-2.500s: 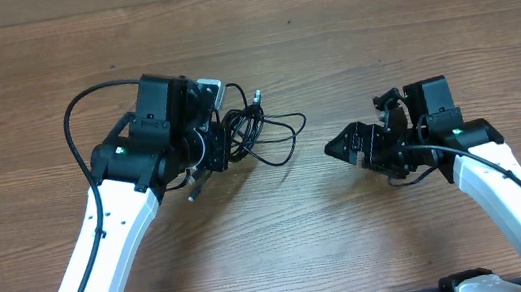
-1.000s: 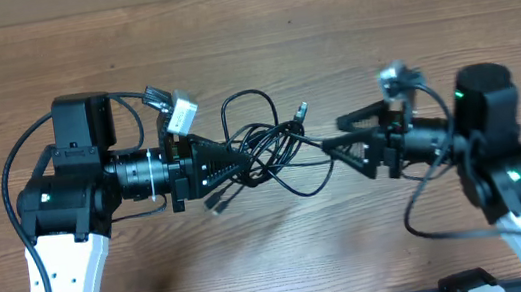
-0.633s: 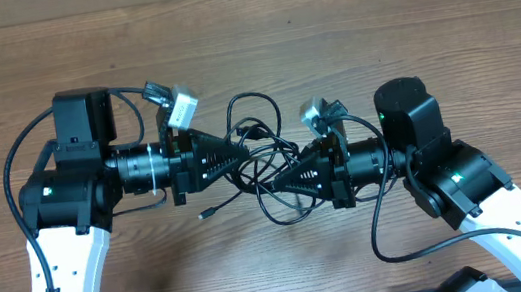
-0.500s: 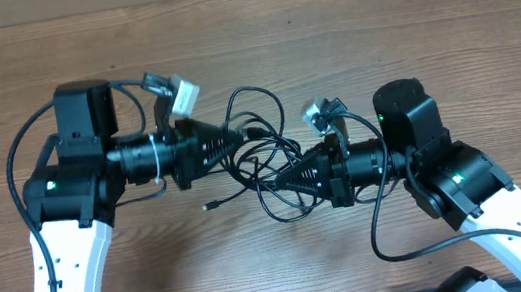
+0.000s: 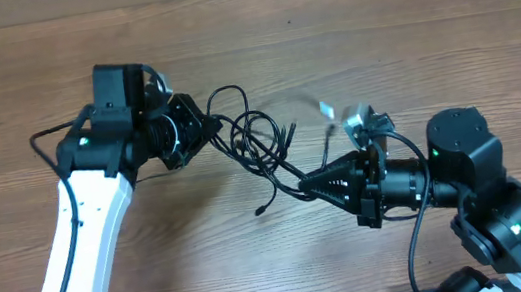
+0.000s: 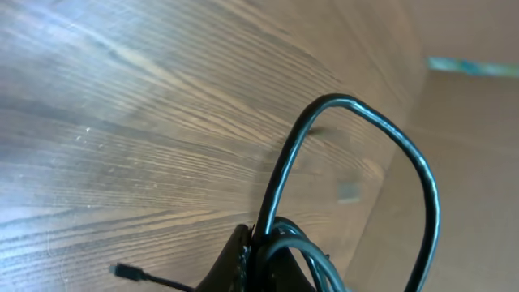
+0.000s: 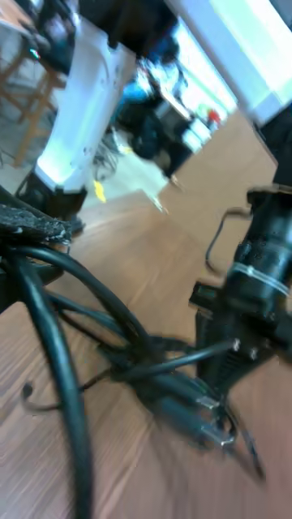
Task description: Untangle cables
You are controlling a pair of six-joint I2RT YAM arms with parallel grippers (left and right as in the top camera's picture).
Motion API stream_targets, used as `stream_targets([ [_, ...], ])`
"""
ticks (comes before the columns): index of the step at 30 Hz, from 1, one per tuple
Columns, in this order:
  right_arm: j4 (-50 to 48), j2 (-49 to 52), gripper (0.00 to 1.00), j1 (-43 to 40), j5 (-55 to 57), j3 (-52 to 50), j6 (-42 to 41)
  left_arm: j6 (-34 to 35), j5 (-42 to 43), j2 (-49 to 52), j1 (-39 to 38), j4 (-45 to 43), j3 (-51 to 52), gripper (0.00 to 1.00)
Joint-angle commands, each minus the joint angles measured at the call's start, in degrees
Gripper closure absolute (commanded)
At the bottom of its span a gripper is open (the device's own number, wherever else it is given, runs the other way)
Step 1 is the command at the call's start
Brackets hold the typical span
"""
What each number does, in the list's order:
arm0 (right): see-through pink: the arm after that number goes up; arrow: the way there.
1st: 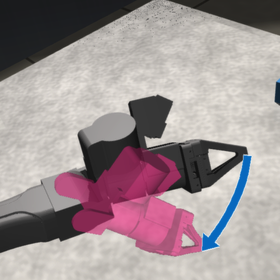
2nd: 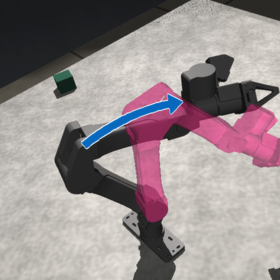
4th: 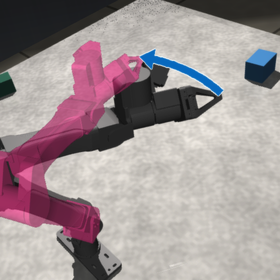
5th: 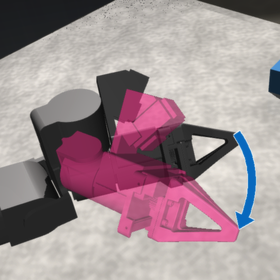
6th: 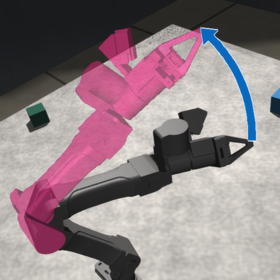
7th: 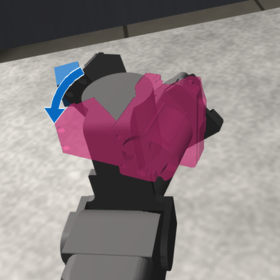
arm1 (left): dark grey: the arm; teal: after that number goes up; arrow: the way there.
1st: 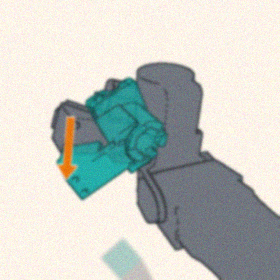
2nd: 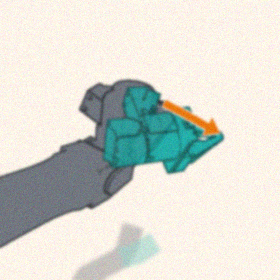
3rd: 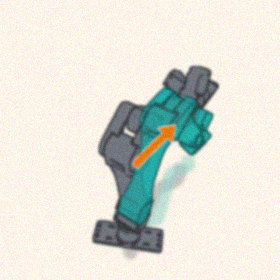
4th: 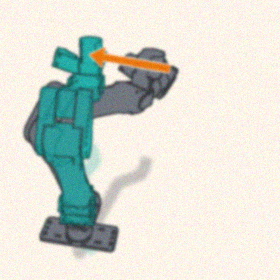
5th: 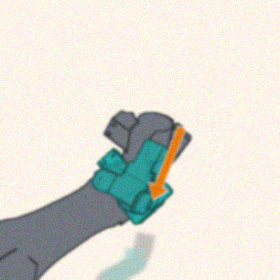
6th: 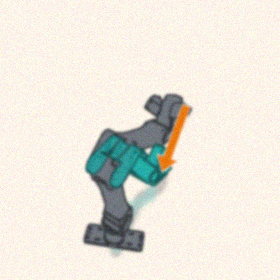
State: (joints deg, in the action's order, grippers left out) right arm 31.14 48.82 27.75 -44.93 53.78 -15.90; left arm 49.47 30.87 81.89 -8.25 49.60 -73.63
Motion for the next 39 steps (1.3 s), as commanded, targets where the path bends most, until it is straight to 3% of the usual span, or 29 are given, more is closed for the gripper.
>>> stream_targets([
  [1,3.9,-5.8,0.96,0.7,2.4,1.0,-4.1,6.8,-19.5,5.1,5.1,0.0,-0.7,0.96],
  [5,8.1,-5.4,0.96,0.7,16.0,1.0,-10.1,3.3,-8.0,5.6,5.7,-1.8,-0.7,0.96],
  [8,8.0,-4.3,0.96,0.7,22.5,1.0,-15.8,-17.3,17.7,5.6,5.6,-10.9,-0.7,0.96],
  [13,9.3,-2.8,0.96,0.7,31.3,1.0,-17.2,-42.3,37.7,5.5,5.2,-8.8,-0.7,0.96],
  [17,11.6,-2.5,0.92,0.7,37.8,1.0,-21.2,-43.5,38.8,5.5,5.2,-6.2,-0.7,0.96],
  [19,11.2,-2.5,0.83,0.7,37.8,1.0,-21.2,-43.0,38.9,5.6,5.2,-5.7,-0.7,0.96],
  [20,11.0,-2.5,0.77,0.7,37.7,1.0,-21.2,-41.7,38.8,5.6,5.1,-5.7,-0.7,0.96],
  [22,10.6,-2.5,0.5,0.7,36.6,1.0,-21.2,-34.2,37.7,5.6,5.1,-5.7,-0.7,0.96],
  [23,10.3,-2.5,0.41,0.7,35.5,1.0,-21.2,-29.7,36.2,5.6,5.1,-5.6,-0.7,0.96],
  [25,9.2,-2.5,0.31,0.8,31.1,1.0,-21.2,-16.8,31.5,5.6,5.1,-4.9,-0.7,0.96],
  [28,8.9,-2.3,0.19,0.8,25.3,1.0,-21.2,9.1,20.7,5.6,5.1,-1.6,-0.7,0.96],
  [32,9.2,-0.4,0.16,0.8,21.2,1.0,-21.3,27.7,15.0,5.6,5.1,4.1,-0.7,0.96],
  [35,9.3,3.4,0.15,0.8,17.5,1.0,-21.4,32.2,15.0,5.6,5.1,7.3,-0.7,0.95],
  [36,9.3,5.2,0.16,0.9,15.0,1.0,-21.7,36.1,14.9,5.6,5.1,9.3,-0.7,0.93],
  [39,9.3,9.1,0.21,1.9,12.2,1.0,-25.0,39.1,12.8,5.6,5.1,9.3,-0.7,0.92],
])
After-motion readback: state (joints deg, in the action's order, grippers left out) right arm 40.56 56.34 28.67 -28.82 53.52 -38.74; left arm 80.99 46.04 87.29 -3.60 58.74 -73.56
